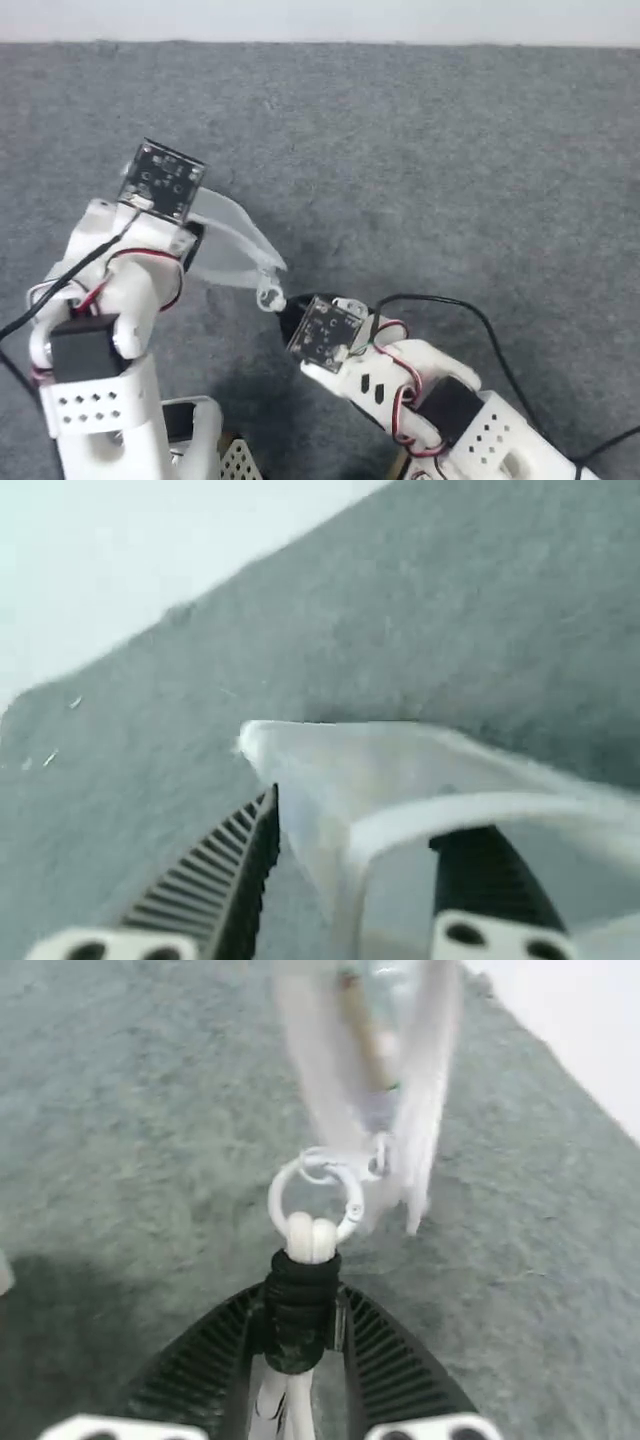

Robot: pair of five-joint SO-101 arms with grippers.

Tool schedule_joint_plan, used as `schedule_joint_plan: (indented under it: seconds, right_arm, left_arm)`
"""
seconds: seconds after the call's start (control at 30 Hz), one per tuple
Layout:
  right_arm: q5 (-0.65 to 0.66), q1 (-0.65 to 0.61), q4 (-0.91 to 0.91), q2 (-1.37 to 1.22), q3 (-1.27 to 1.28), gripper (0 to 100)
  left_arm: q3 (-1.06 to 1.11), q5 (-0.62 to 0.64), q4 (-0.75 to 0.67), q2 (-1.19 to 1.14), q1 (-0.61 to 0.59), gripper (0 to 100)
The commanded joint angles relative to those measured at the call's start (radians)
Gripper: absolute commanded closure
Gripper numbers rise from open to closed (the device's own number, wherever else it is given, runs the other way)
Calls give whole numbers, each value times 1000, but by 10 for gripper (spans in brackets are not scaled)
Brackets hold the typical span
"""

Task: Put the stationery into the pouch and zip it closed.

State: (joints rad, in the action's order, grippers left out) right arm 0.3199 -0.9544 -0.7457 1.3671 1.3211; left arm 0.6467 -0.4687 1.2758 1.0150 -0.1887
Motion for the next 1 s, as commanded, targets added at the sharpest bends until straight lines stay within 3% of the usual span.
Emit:
schedule_joint_plan:
  seconds: [0.0,0.27,0.63,0.73,0.97]
  right_arm:
    - [14,-58,-62,101,-66,994]
    - [38,-110,-200,312,-66,994]
    - [41,-110,-199,329,-32,994]
    - [40,-107,-199,331,-32,994]
    - [35,-77,-197,331,-35,994]
  left_arm:
    - [25,12,-87,14,97,765]
    - [170,15,-310,14,279,765]
    - [168,15,-310,14,505,765]
    - [133,15,-265,15,505,764]
    - [-108,52,18,15,488,764]
